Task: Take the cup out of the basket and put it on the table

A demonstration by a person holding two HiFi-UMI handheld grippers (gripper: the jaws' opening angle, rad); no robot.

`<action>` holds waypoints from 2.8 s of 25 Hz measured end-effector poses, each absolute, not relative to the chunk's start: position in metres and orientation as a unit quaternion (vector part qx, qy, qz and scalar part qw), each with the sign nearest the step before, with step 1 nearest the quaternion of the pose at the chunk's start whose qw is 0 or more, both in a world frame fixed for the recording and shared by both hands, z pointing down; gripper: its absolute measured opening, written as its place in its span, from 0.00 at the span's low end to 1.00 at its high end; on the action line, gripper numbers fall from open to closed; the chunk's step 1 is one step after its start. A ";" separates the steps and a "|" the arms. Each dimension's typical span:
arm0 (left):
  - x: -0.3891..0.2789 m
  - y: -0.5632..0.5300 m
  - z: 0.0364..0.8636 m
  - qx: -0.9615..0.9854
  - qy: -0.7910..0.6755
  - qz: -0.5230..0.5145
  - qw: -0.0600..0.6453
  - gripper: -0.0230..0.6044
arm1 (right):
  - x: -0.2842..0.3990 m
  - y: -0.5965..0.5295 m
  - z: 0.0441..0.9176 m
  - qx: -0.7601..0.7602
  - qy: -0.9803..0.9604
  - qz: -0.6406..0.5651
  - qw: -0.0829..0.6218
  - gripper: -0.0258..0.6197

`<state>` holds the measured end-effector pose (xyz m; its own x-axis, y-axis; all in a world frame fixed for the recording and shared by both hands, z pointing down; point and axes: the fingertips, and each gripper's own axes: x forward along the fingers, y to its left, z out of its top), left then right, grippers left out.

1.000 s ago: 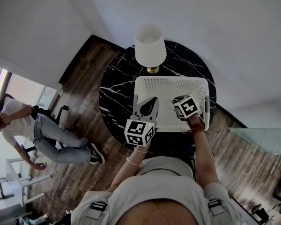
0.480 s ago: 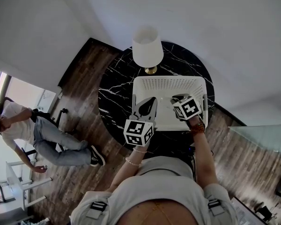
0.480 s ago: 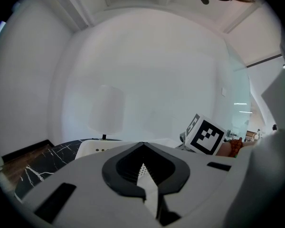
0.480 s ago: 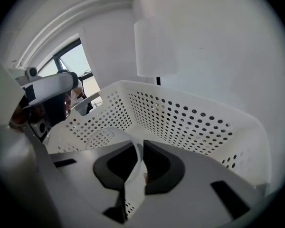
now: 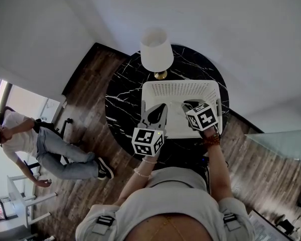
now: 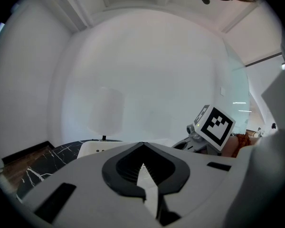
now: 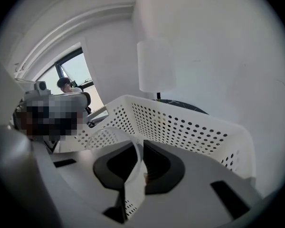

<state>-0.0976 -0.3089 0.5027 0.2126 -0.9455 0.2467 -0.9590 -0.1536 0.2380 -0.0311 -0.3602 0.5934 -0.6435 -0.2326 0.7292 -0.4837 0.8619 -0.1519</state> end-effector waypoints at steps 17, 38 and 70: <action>-0.095 -0.303 0.500 0.764 -0.623 0.024 0.168 0.04 | -0.021 -0.350 0.532 0.235 -0.913 0.167 0.289 0.10; -0.083 -0.301 0.497 0.771 -0.615 0.029 0.164 0.04 | 0.002 -0.336 0.484 0.264 -0.926 0.161 0.215 0.10; -0.075 -0.291 0.493 0.770 -0.616 0.027 0.162 0.04 | 0.019 -0.321 0.468 0.268 -0.930 0.156 0.197 0.10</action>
